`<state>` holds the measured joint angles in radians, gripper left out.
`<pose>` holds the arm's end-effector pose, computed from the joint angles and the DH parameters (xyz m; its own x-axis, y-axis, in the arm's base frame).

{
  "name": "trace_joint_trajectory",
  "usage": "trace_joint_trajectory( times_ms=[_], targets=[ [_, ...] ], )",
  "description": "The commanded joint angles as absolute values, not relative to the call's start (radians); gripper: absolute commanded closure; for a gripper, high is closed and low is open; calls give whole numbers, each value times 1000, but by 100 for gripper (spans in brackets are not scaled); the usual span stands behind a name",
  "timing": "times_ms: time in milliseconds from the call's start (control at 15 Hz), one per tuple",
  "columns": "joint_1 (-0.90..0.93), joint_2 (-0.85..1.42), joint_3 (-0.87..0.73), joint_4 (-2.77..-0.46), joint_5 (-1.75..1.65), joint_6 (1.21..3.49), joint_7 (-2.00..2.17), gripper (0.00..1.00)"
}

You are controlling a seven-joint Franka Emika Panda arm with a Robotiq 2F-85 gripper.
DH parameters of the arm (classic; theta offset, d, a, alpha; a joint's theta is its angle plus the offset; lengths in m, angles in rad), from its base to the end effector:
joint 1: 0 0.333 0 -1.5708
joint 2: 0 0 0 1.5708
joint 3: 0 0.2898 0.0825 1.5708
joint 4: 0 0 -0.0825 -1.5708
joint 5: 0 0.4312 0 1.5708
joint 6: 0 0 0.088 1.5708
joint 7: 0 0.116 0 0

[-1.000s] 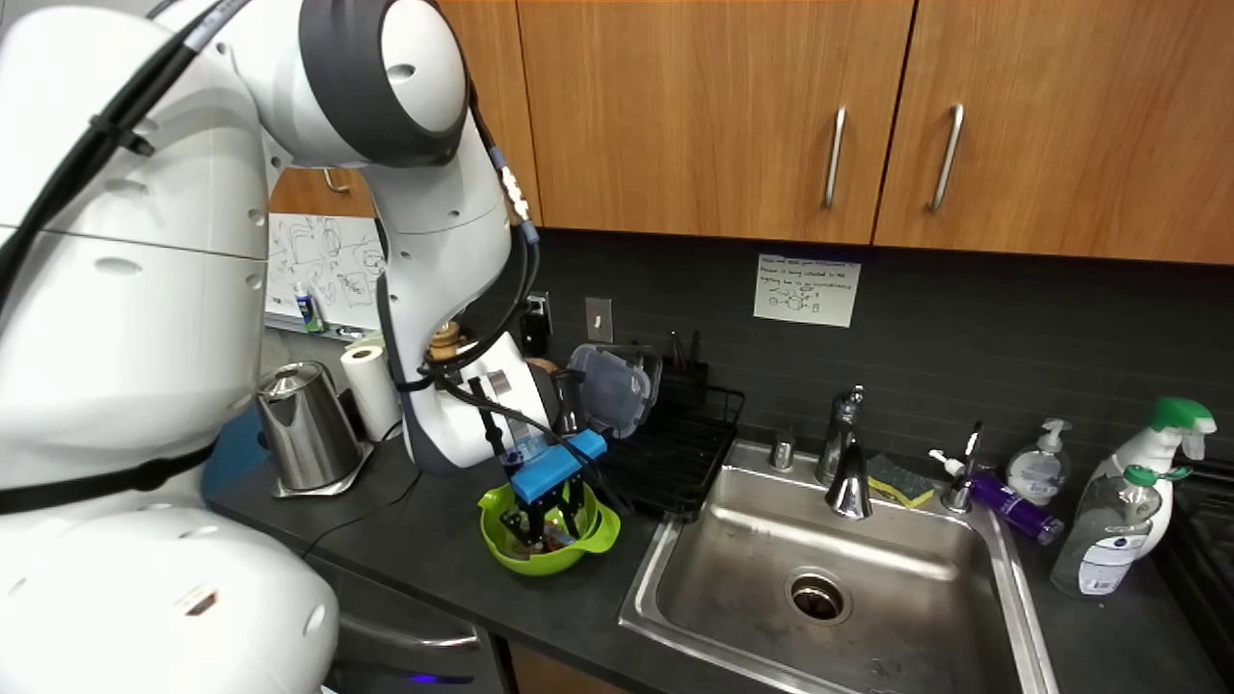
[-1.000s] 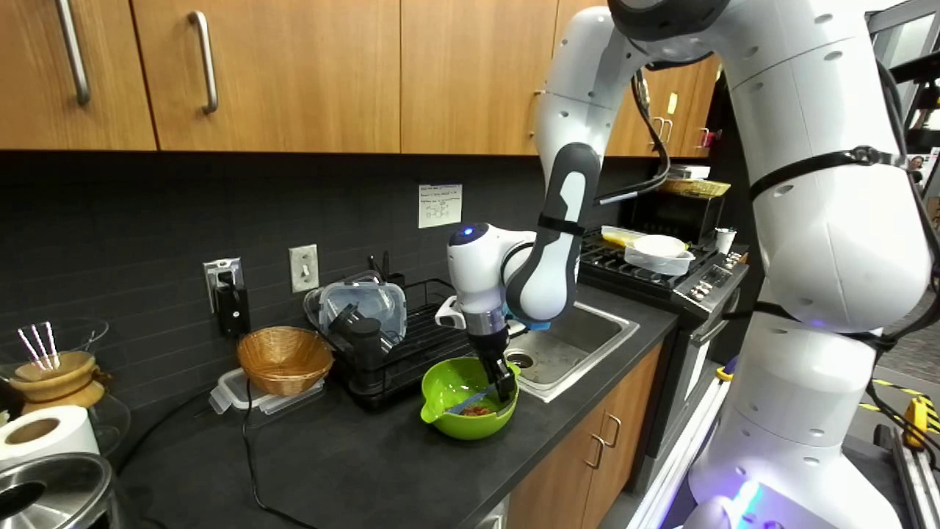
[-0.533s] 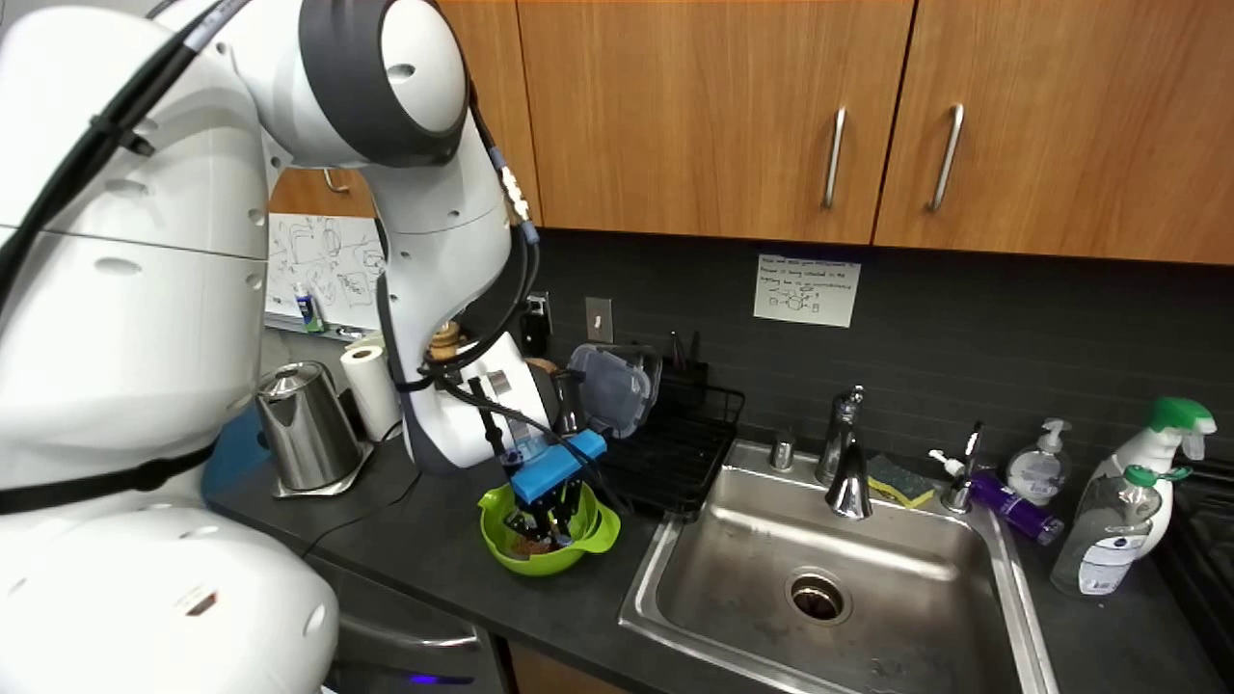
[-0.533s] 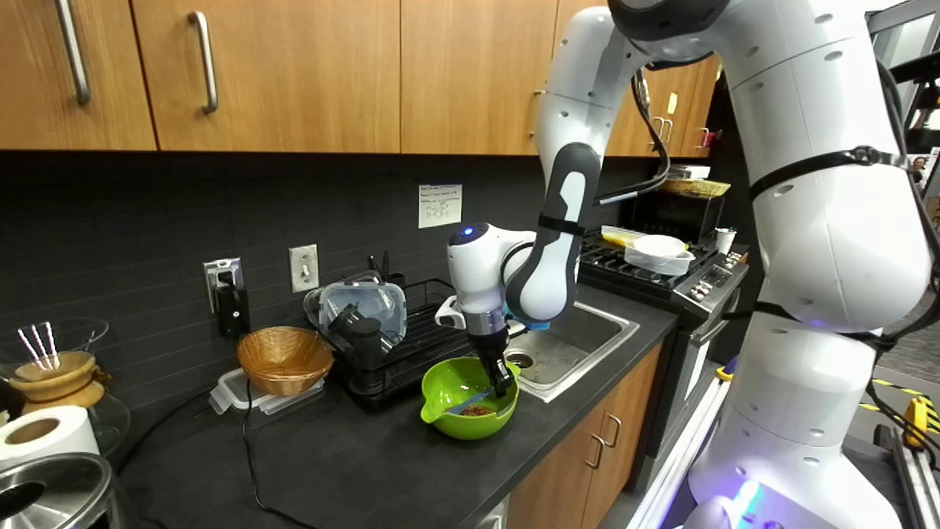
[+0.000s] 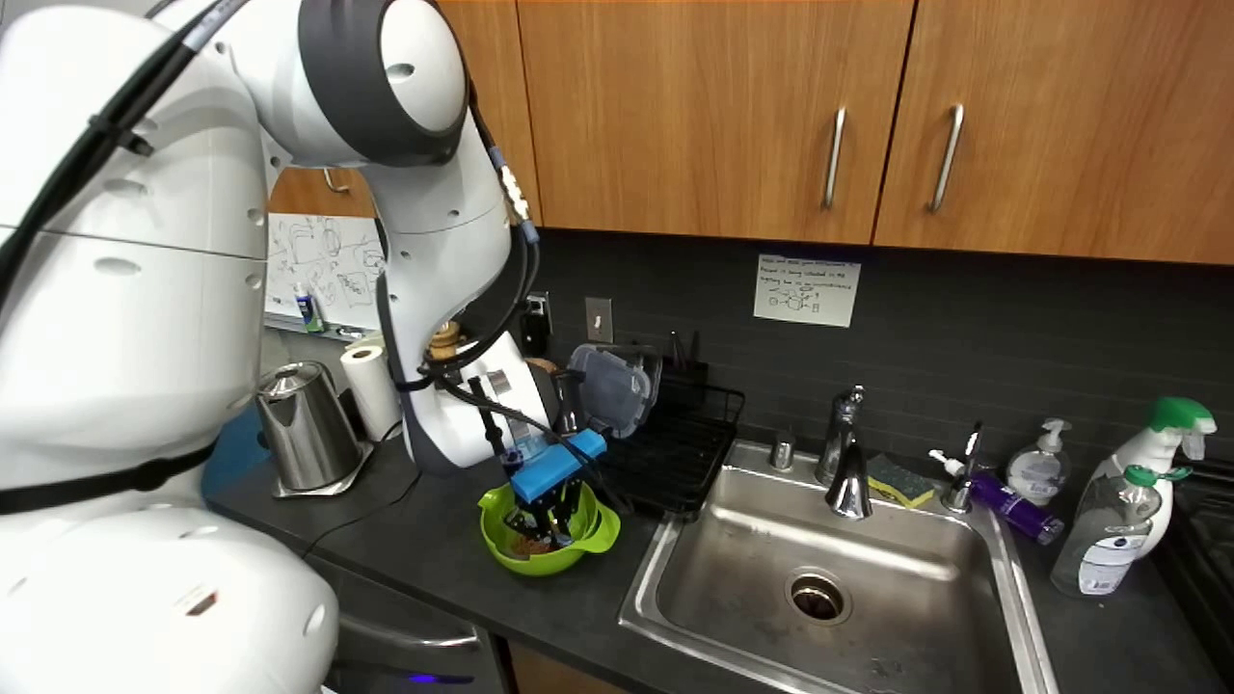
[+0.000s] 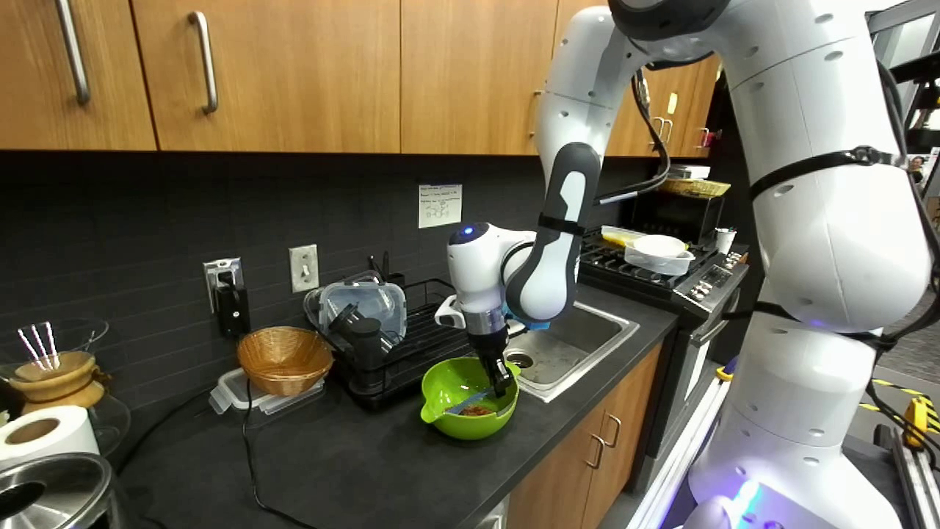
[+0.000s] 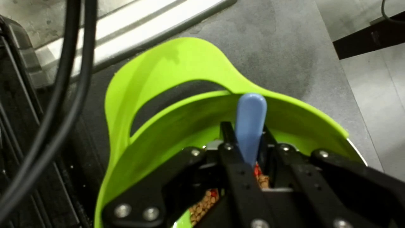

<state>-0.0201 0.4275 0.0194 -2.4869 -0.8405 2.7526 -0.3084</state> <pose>0.4288 0.0293 0.0298 0.4362 0.8604 -0.2636 0.8990 -0.4293 0.0866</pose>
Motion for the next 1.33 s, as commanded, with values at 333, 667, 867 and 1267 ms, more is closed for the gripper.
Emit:
trace_joint_trajectory(
  times_ms=[333,667,867,1267],
  targets=[
    [-12,363,13,-2528,-832,2764,-313,95],
    [-1,335,13,-2534,-824,2710,-299,95],
    [14,299,17,-2542,-822,2643,-280,95],
    [32,245,34,-2538,-794,2519,-271,95]
  ],
)
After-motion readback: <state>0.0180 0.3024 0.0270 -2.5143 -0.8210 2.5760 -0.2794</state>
